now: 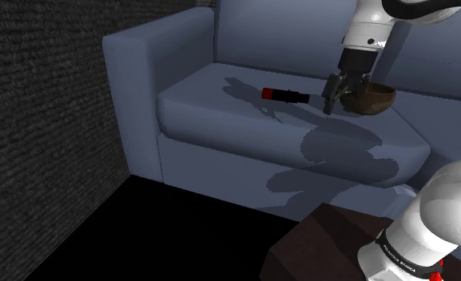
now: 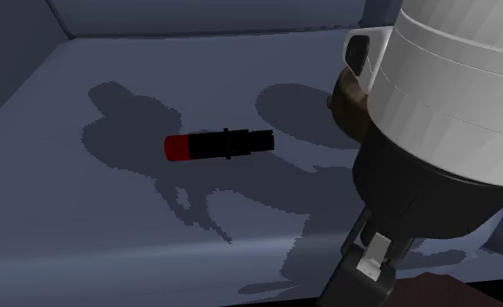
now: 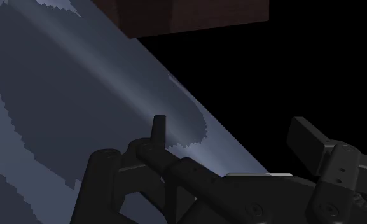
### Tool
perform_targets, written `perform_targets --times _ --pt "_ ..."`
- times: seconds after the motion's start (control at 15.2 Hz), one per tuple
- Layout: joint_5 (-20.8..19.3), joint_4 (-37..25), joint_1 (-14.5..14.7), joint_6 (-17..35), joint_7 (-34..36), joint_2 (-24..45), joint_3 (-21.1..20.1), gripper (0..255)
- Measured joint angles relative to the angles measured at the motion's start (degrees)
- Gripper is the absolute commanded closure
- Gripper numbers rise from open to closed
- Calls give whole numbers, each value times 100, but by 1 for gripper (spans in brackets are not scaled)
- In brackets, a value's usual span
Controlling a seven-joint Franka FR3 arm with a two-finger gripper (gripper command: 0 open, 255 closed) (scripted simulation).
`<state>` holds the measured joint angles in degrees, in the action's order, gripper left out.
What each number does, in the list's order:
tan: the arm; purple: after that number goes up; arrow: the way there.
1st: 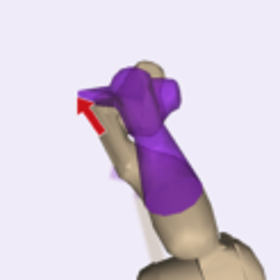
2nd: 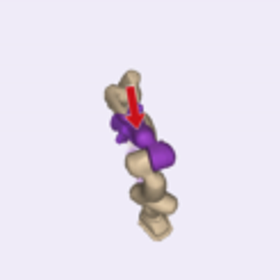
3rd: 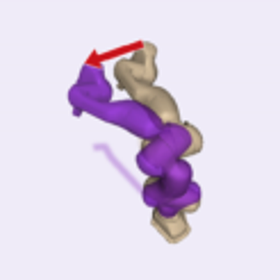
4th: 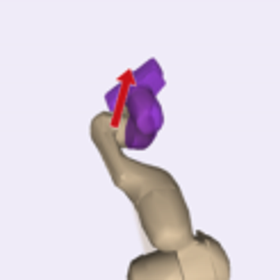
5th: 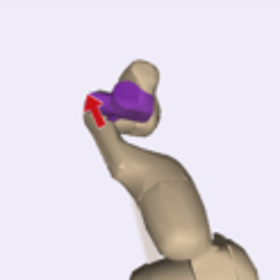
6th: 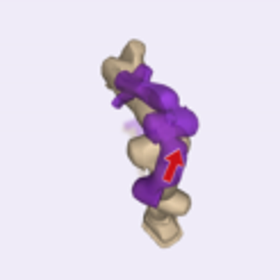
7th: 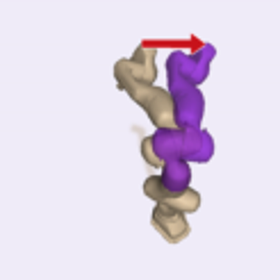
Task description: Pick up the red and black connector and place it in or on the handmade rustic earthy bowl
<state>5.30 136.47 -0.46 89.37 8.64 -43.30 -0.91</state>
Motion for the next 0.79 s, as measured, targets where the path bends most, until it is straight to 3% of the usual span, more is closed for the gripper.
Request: perform_targets --times 0.4,0.79 --pt "-273 -386 40 394 -726 737 291 0" --pt "-509 -1304 129 837 -1784 1999 660 0"
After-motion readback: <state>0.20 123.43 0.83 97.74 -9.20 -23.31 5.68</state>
